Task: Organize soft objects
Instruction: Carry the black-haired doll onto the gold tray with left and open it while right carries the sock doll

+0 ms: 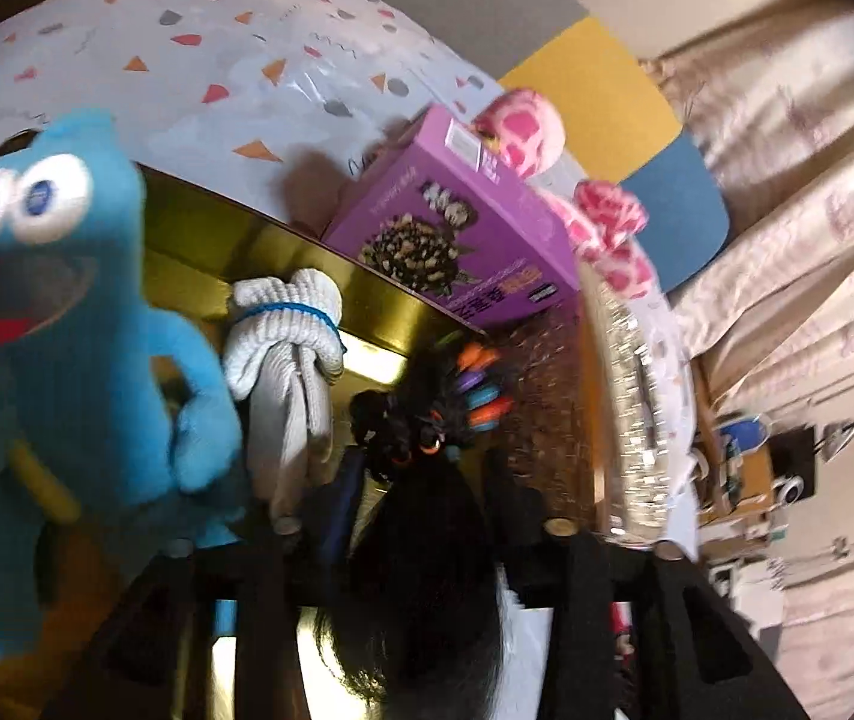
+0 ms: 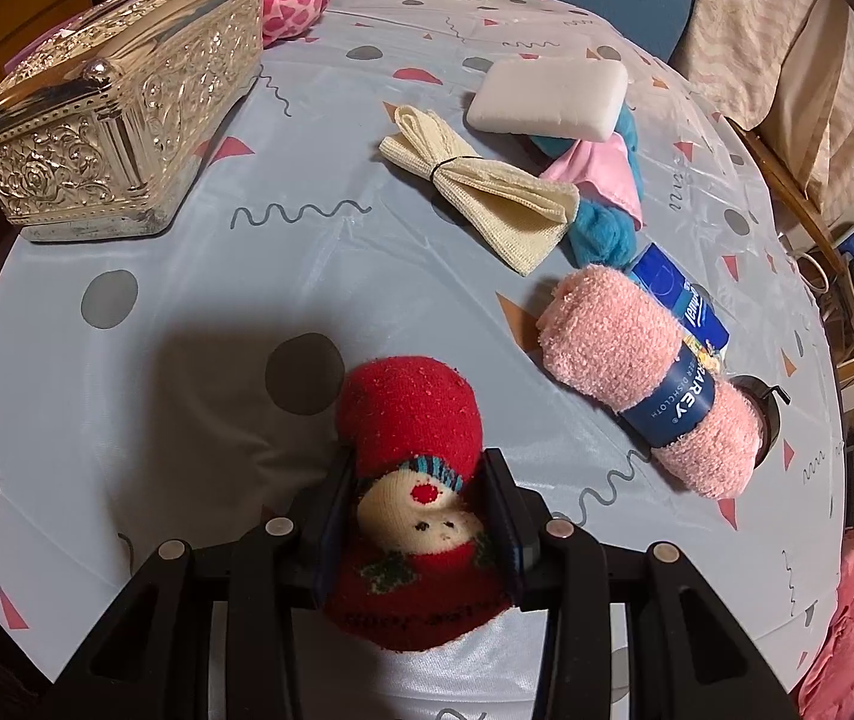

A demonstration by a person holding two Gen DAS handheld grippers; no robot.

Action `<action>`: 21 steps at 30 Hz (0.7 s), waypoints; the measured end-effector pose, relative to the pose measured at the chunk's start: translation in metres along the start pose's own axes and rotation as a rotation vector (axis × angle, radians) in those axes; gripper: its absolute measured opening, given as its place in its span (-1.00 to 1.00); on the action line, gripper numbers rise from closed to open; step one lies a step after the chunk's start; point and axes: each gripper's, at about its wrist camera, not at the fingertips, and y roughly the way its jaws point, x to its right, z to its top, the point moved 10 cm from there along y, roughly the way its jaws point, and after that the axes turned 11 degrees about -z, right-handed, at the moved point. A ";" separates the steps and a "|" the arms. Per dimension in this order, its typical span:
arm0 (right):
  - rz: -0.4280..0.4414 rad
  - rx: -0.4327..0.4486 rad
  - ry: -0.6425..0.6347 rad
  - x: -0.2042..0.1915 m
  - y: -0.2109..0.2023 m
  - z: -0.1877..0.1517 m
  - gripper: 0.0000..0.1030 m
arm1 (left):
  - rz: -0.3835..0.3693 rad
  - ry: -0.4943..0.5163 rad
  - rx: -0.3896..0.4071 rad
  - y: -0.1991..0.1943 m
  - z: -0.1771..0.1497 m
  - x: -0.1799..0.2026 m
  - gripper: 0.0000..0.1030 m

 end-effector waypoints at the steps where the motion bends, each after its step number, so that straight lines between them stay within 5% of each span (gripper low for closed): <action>1: 0.000 0.000 -0.001 0.000 0.000 0.000 -0.22 | 0.016 0.007 -0.009 0.006 0.000 -0.002 -0.01; 8: -0.002 0.002 -0.003 0.000 0.000 0.000 -0.22 | 0.071 0.133 -0.008 0.002 -0.003 0.000 0.01; 13: -0.013 0.009 -0.019 -0.001 -0.001 0.000 -0.23 | 0.177 0.314 0.016 -0.019 -0.020 0.007 0.11; 21: -0.017 0.018 -0.030 -0.006 -0.006 0.000 -0.36 | 0.299 0.435 0.046 -0.044 -0.043 0.001 0.24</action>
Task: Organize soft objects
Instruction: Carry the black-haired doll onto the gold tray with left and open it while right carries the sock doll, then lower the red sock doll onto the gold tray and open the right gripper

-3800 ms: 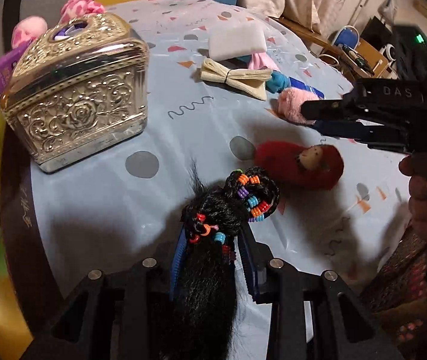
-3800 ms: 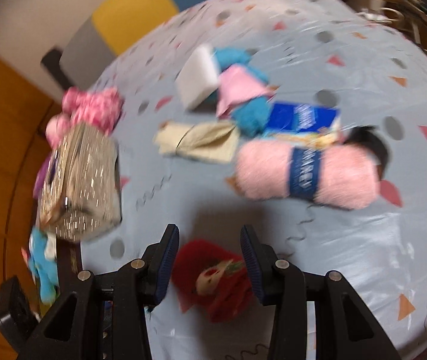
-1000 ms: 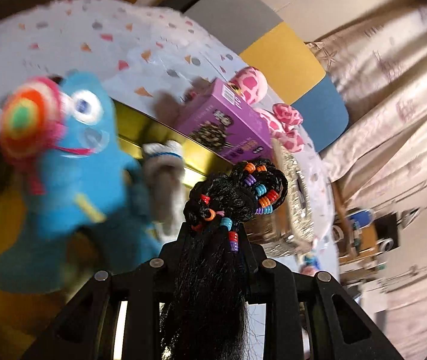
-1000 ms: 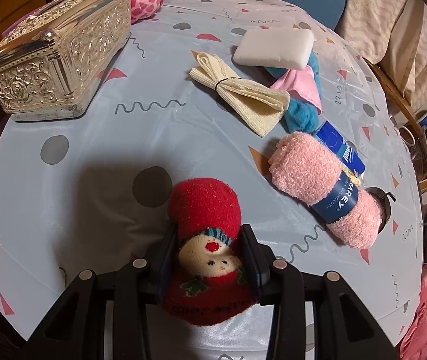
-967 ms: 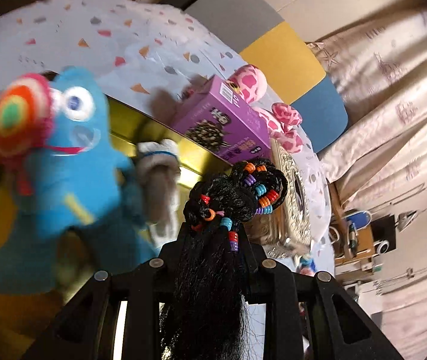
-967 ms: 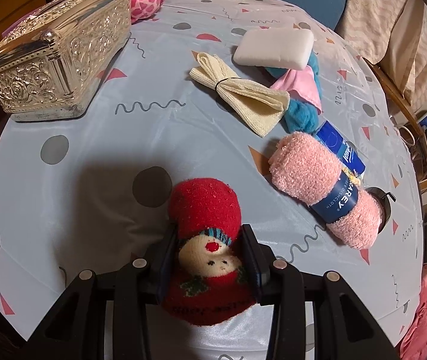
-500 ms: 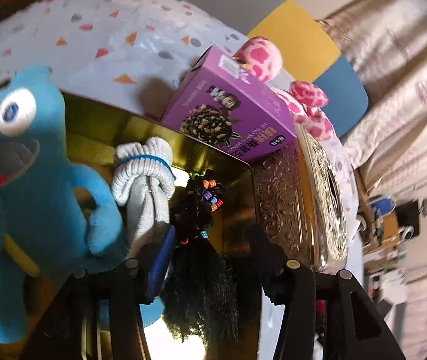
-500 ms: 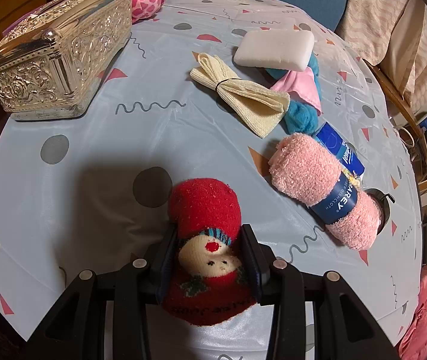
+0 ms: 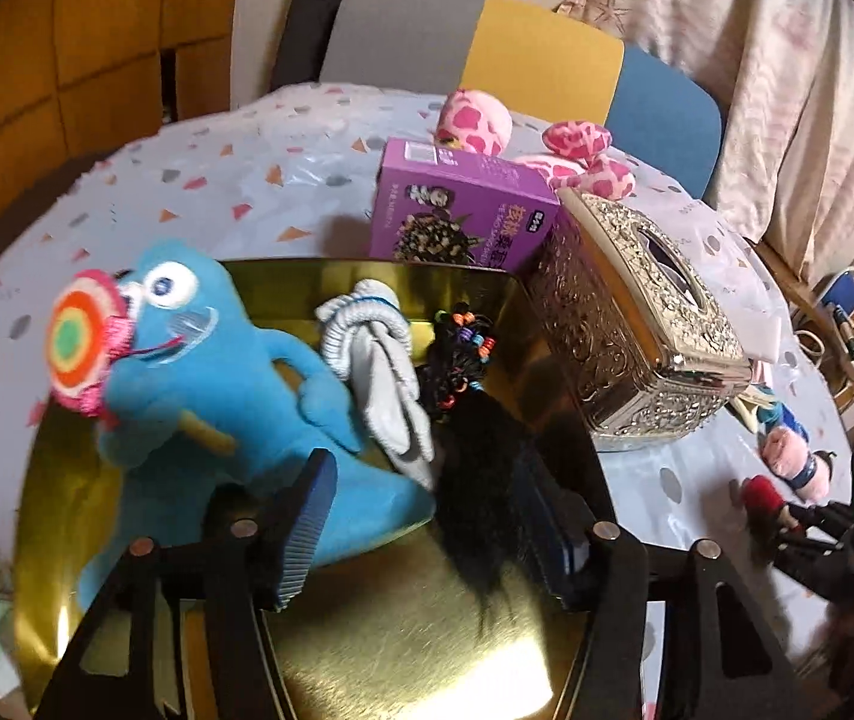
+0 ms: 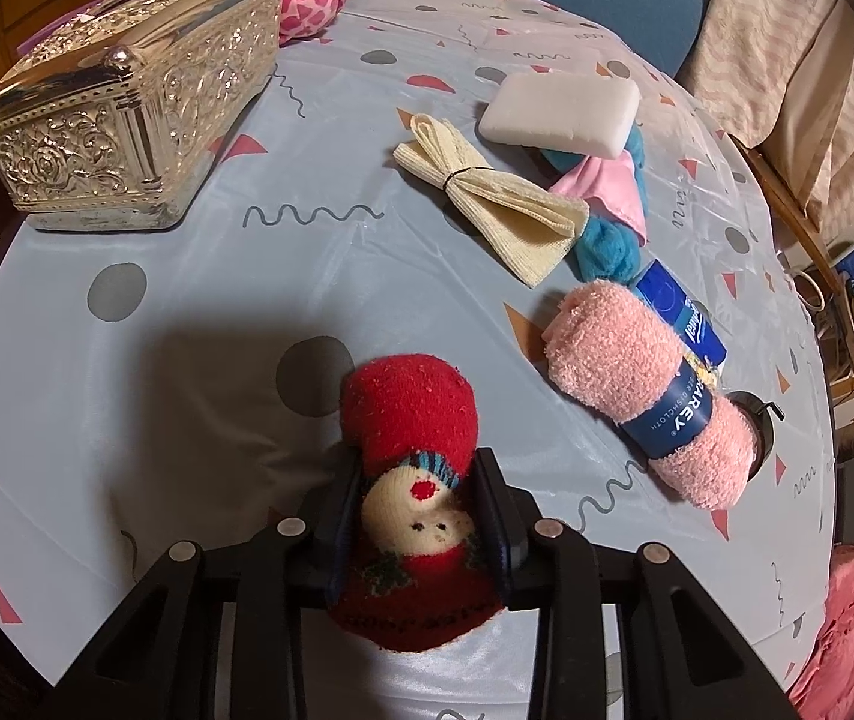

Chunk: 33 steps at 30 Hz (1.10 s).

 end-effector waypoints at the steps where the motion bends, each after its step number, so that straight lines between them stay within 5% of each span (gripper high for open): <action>1: 0.004 -0.002 0.005 0.000 -0.001 0.000 -0.37 | 0.010 0.010 0.012 -0.004 0.000 -0.001 0.29; 7: 0.041 0.012 0.074 0.006 -0.013 0.003 -0.51 | 0.031 0.036 0.040 -0.020 -0.001 -0.003 0.38; 16: 0.190 0.184 0.163 -0.014 -0.088 0.035 -0.56 | 0.031 0.019 0.051 -0.030 -0.007 -0.011 0.40; 26: 0.466 0.314 0.011 -0.124 -0.173 0.074 -0.56 | 0.041 -0.040 0.081 -0.043 -0.005 -0.036 0.41; 33: 0.568 0.283 -0.108 -0.208 -0.184 0.083 -0.52 | 0.069 -0.111 0.120 -0.060 -0.003 -0.072 0.41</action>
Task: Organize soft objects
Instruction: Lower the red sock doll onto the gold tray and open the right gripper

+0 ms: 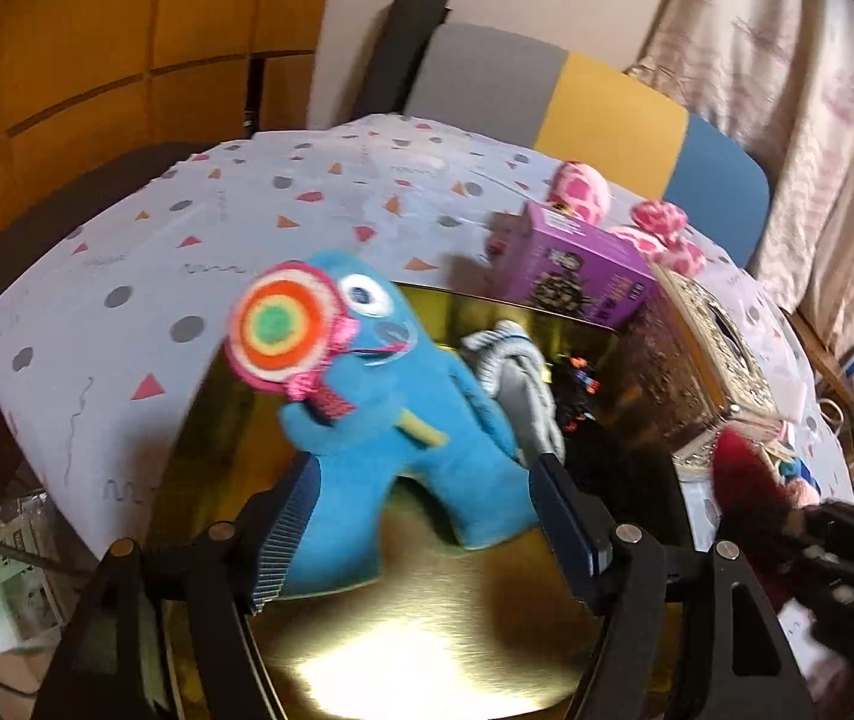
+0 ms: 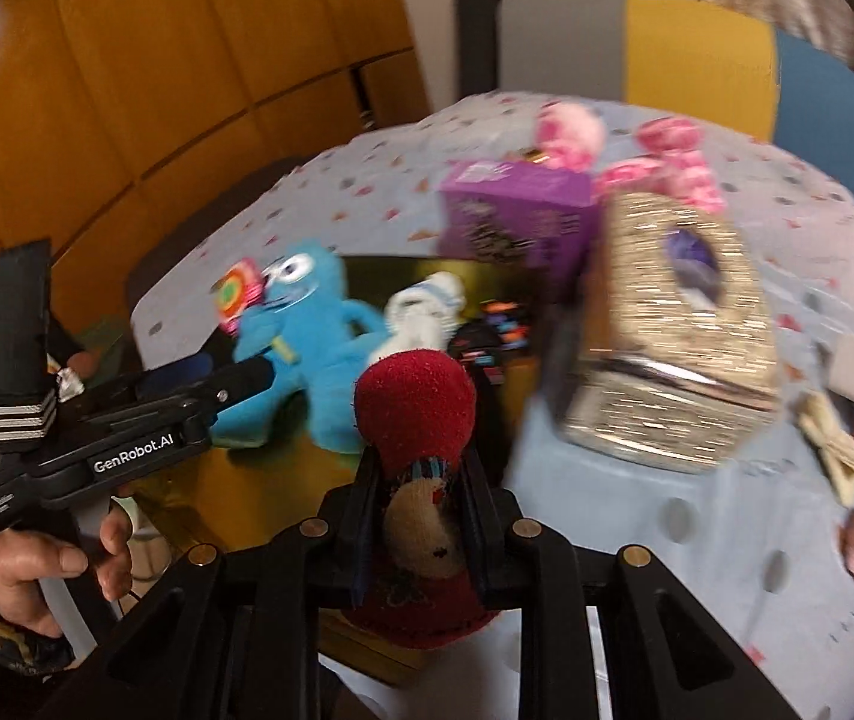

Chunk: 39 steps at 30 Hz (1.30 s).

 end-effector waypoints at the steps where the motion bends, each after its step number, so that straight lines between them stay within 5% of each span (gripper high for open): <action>1: 0.008 -0.014 -0.009 -0.006 0.007 0.001 -0.48 | 0.003 -0.007 0.003 -0.001 0.000 -0.004 0.41; 9: -0.061 -0.131 -0.024 -0.012 0.061 -0.018 -0.16 | 0.007 -0.011 -0.006 -0.003 -0.007 -0.015 0.41; 23: -0.070 0.026 -0.021 0.004 0.006 -0.005 -0.14 | -0.012 0.059 -0.003 -0.006 -0.007 0.008 0.45; 25: -0.078 0.035 -0.010 0.011 0.003 -0.006 -0.09 | -0.009 0.079 0.001 -0.008 -0.007 0.013 0.46; 27: -0.073 0.047 0.013 0.019 -0.003 -0.006 0.36 | -0.011 0.092 0.004 -0.010 -0.006 0.018 0.46; 28: -0.072 0.057 0.022 0.024 -0.007 -0.006 0.40 | -0.012 0.102 0.006 -0.011 -0.006 0.021 0.46; 39: -0.202 0.079 0.140 0.106 -0.028 -0.017 0.40 | -0.033 0.167 -0.010 -0.010 -0.013 0.047 0.47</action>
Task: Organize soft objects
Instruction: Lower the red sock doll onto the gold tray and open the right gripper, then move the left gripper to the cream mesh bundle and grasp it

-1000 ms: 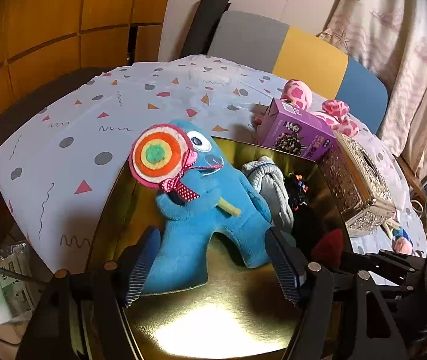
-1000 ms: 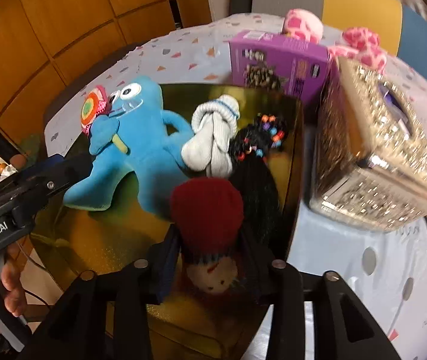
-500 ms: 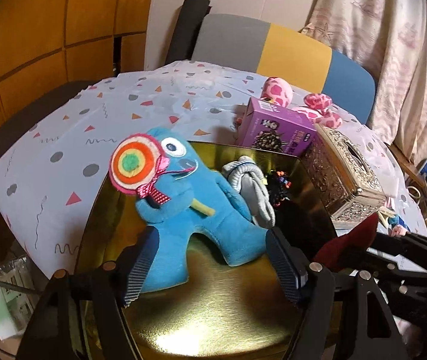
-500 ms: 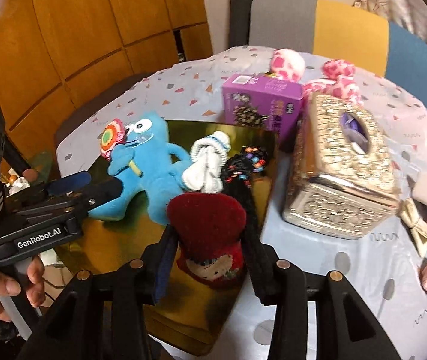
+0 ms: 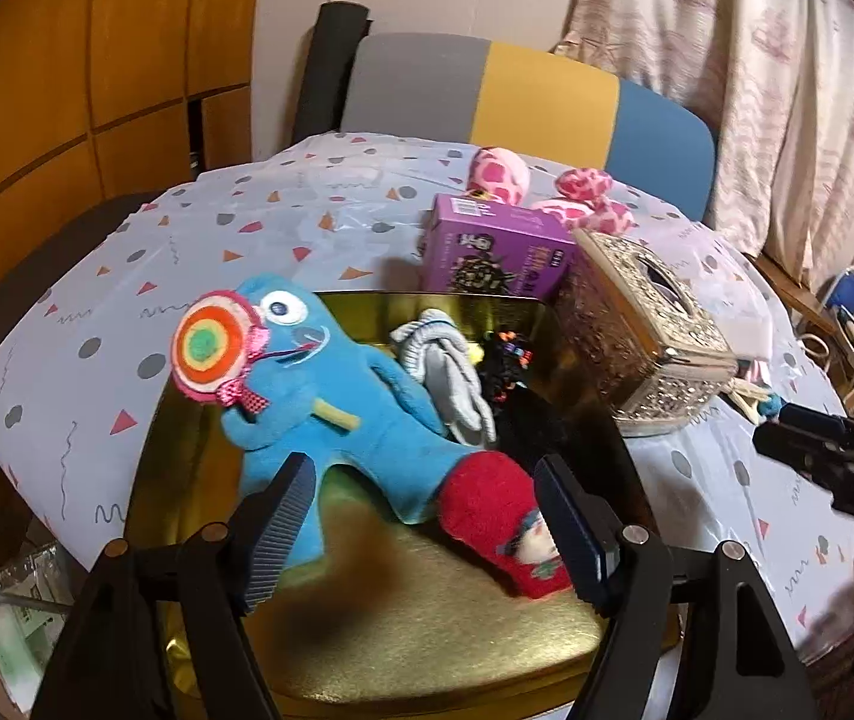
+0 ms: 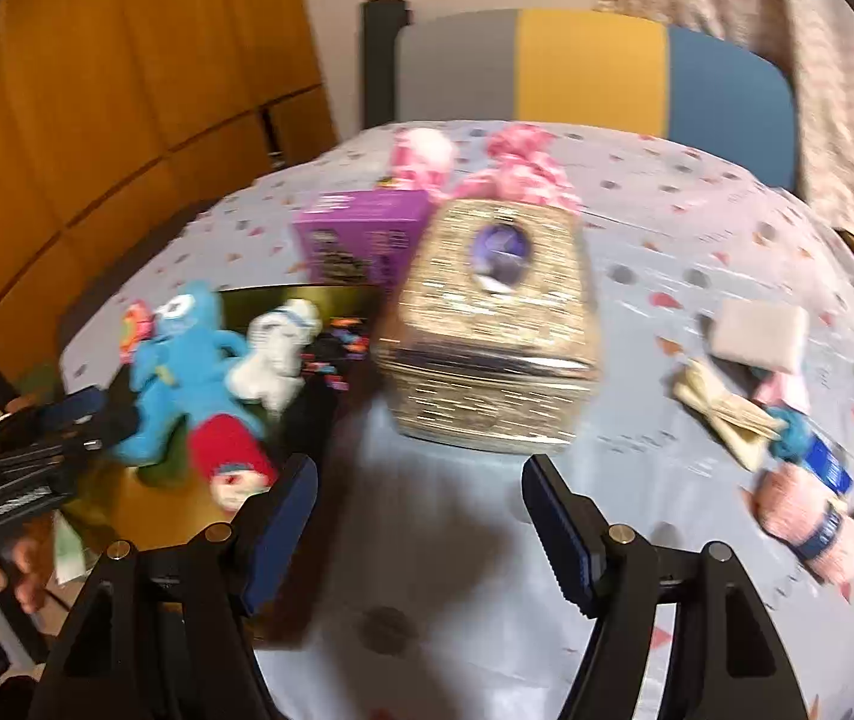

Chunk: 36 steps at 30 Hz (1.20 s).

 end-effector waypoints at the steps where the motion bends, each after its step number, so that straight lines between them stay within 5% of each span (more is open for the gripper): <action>1: -0.015 -0.005 0.017 0.010 0.001 -0.001 0.40 | -0.004 0.008 -0.002 0.000 0.000 0.004 0.47; 14: -0.232 -0.021 0.282 0.156 0.001 -0.020 0.40 | -0.046 0.073 -0.028 0.007 -0.003 0.035 0.47; 23: -0.528 0.013 0.693 0.317 -0.014 -0.055 0.40 | -0.183 0.162 -0.052 0.010 0.004 0.097 0.47; 27: -0.482 -0.022 0.911 0.347 -0.014 -0.084 0.40 | -0.259 0.245 -0.086 0.020 0.003 0.148 0.47; 36: -0.414 0.010 0.979 0.351 -0.019 -0.087 0.40 | -0.426 0.345 -0.226 0.066 -0.002 0.273 0.47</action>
